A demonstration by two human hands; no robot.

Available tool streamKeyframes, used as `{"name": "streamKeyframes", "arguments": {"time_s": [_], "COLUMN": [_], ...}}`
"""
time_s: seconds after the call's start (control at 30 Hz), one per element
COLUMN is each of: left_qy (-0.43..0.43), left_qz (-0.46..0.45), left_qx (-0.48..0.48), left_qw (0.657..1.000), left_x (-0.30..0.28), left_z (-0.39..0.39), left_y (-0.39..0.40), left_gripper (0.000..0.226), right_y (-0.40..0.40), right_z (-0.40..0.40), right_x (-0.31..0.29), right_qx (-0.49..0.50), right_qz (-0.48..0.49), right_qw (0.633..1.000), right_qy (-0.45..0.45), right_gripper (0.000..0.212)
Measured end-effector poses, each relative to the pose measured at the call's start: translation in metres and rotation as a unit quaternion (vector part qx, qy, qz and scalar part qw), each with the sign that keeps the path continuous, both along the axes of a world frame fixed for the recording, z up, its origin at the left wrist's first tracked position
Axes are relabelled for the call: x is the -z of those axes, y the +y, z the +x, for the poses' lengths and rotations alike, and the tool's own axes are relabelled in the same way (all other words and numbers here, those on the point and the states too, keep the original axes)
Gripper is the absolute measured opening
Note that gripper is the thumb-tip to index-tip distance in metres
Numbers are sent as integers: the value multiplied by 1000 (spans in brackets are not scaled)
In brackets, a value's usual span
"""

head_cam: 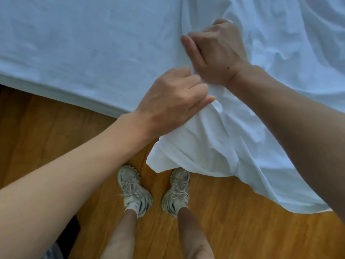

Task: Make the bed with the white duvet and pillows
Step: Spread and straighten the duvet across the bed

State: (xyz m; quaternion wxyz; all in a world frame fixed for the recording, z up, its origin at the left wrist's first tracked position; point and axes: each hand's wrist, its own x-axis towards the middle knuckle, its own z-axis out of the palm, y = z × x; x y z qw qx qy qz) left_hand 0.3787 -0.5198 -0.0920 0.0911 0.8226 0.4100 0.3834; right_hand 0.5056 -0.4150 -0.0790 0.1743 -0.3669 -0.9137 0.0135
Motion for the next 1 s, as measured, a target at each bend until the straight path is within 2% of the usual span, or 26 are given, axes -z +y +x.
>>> {"name": "streamKeyframes", "arguments": {"time_s": [0.13, 0.23, 0.47, 0.7, 0.8, 0.93, 1.0], "left_qy": [-77, -84, -114, -130, -59, 55, 78], "left_qz": [-21, -21, -73, -170, -160, -175, -183], "left_qx": [-72, -86, -28, -92, -122, -89, -71], "left_qw": [994, 993, 990, 973, 978, 979, 977], "left_x": [2, 1, -7, 12, 24, 46, 49], "left_z": [2, 3, 5, -24, -33, -55, -63], "left_y": [-13, -12, -42, -121, -129, -140, -148], "left_gripper": [45, 46, 52, 60, 57, 45, 35], "right_y": [0, -1, 3, 19, 13, -7, -27], "right_z": [-9, -9, 0, 22, 3, -14, -13], "right_x": [-4, 1, 1, -21, -7, 25, 35], "right_qx": [-23, -14, 40, 128, 136, 119, 120], "right_qz": [2, -7, -96, -53, -30, 46, 36], "right_qw": [1000, 1000, 993, 985, 984, 992, 992], "right_qy": [-18, -14, -53, -105, -113, 1, 21], "right_gripper": [42, 43, 42, 42, 39, 26, 23]}}
